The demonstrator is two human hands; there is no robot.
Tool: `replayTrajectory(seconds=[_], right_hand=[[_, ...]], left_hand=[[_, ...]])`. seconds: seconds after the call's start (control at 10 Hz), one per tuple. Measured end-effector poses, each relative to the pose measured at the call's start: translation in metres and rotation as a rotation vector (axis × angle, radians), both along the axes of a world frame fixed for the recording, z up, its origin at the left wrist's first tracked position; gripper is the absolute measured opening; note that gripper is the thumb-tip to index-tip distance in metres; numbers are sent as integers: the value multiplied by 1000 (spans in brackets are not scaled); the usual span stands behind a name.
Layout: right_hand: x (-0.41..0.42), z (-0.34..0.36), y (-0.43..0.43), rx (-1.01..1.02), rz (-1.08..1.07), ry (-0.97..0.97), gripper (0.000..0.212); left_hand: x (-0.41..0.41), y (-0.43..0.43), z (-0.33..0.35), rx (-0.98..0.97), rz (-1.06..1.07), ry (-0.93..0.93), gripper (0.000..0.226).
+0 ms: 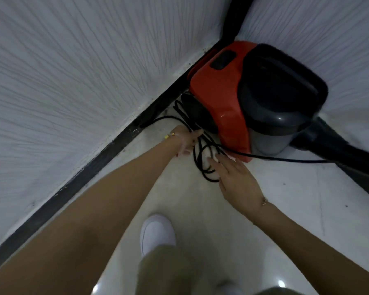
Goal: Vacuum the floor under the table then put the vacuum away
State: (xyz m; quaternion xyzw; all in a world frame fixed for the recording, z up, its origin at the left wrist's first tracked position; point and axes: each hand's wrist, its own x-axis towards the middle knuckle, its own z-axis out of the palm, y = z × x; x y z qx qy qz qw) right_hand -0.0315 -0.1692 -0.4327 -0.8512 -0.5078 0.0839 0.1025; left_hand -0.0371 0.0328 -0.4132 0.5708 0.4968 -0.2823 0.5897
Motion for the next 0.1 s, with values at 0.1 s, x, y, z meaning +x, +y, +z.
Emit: replayTrajectory(seconds=[0.1], right_hand=[[-7,40,-28,-47,-79,135,64]], left_hand=[[-18,2,46,-56,0,11,59]])
